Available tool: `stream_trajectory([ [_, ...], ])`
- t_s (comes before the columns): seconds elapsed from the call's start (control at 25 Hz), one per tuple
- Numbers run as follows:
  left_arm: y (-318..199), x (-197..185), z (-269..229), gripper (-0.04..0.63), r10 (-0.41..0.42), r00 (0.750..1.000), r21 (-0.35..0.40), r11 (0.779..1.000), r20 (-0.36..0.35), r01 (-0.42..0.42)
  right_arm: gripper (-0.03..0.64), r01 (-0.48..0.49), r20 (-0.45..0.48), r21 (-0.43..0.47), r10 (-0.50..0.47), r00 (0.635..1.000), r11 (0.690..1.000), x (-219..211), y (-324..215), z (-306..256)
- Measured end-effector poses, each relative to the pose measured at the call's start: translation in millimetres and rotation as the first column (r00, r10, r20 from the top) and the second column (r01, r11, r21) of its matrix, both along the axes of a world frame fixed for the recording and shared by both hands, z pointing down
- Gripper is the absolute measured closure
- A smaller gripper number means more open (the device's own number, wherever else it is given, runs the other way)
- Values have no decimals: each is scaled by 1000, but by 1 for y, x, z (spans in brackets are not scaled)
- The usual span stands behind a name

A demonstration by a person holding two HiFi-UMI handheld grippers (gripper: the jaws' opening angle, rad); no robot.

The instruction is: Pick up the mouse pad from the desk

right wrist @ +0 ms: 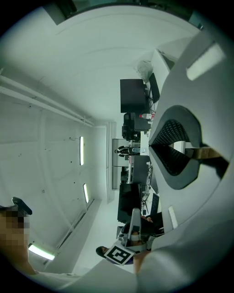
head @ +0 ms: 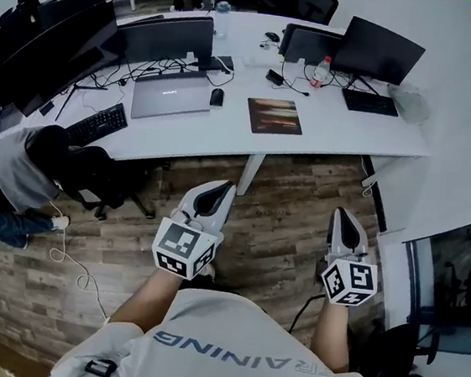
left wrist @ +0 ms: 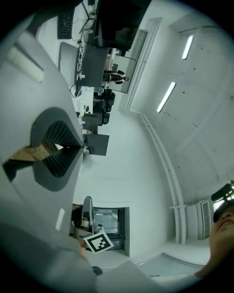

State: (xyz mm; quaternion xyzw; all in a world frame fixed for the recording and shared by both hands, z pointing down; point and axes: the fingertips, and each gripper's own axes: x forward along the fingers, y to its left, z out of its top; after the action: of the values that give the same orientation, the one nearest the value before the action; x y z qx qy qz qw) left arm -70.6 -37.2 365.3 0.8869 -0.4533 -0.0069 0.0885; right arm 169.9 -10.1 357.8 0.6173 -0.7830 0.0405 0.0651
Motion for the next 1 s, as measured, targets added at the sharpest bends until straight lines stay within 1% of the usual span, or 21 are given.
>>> stream_trajectory([
  [0.12, -30, -22, 10, 595, -27, 999, -25, 999, -23, 26, 601, 20, -1, 1, -20, 1000, 1000, -19, -36, 2],
  [0.24, -58, -38, 18, 595, -52, 998, -43, 998, -21, 51, 601, 41, 2, -10, -41, 999, 999, -33, -65, 10],
  [0.36, -75, -44, 25, 595, -54, 998, -57, 997, -12, 53, 601, 58, 7, -40, -58, 998, 998, -42, -86, 25],
  [0.6, -104, -45, 33, 595, -72, 997, -71, 995, -5, 72, 601, 95, 10, -37, -94, 995, 995, -45, -129, 29],
  [0.72, -121, -40, 31, 595, -85, 996, -60, 995, 5, 85, 601, 120, 17, -23, -120, 993, 992, -43, -155, 30],
  [0.88, -152, -34, 36, 595, -140, 990, -66, 988, 21, 142, 601, 163, 41, -15, -162, 986, 987, -35, -194, 38],
  [1.0, -176, -20, 34, 595, -172, 984, -68, 982, 34, 174, 601, 202, 61, -7, -201, 978, 979, -25, -229, 37],
])
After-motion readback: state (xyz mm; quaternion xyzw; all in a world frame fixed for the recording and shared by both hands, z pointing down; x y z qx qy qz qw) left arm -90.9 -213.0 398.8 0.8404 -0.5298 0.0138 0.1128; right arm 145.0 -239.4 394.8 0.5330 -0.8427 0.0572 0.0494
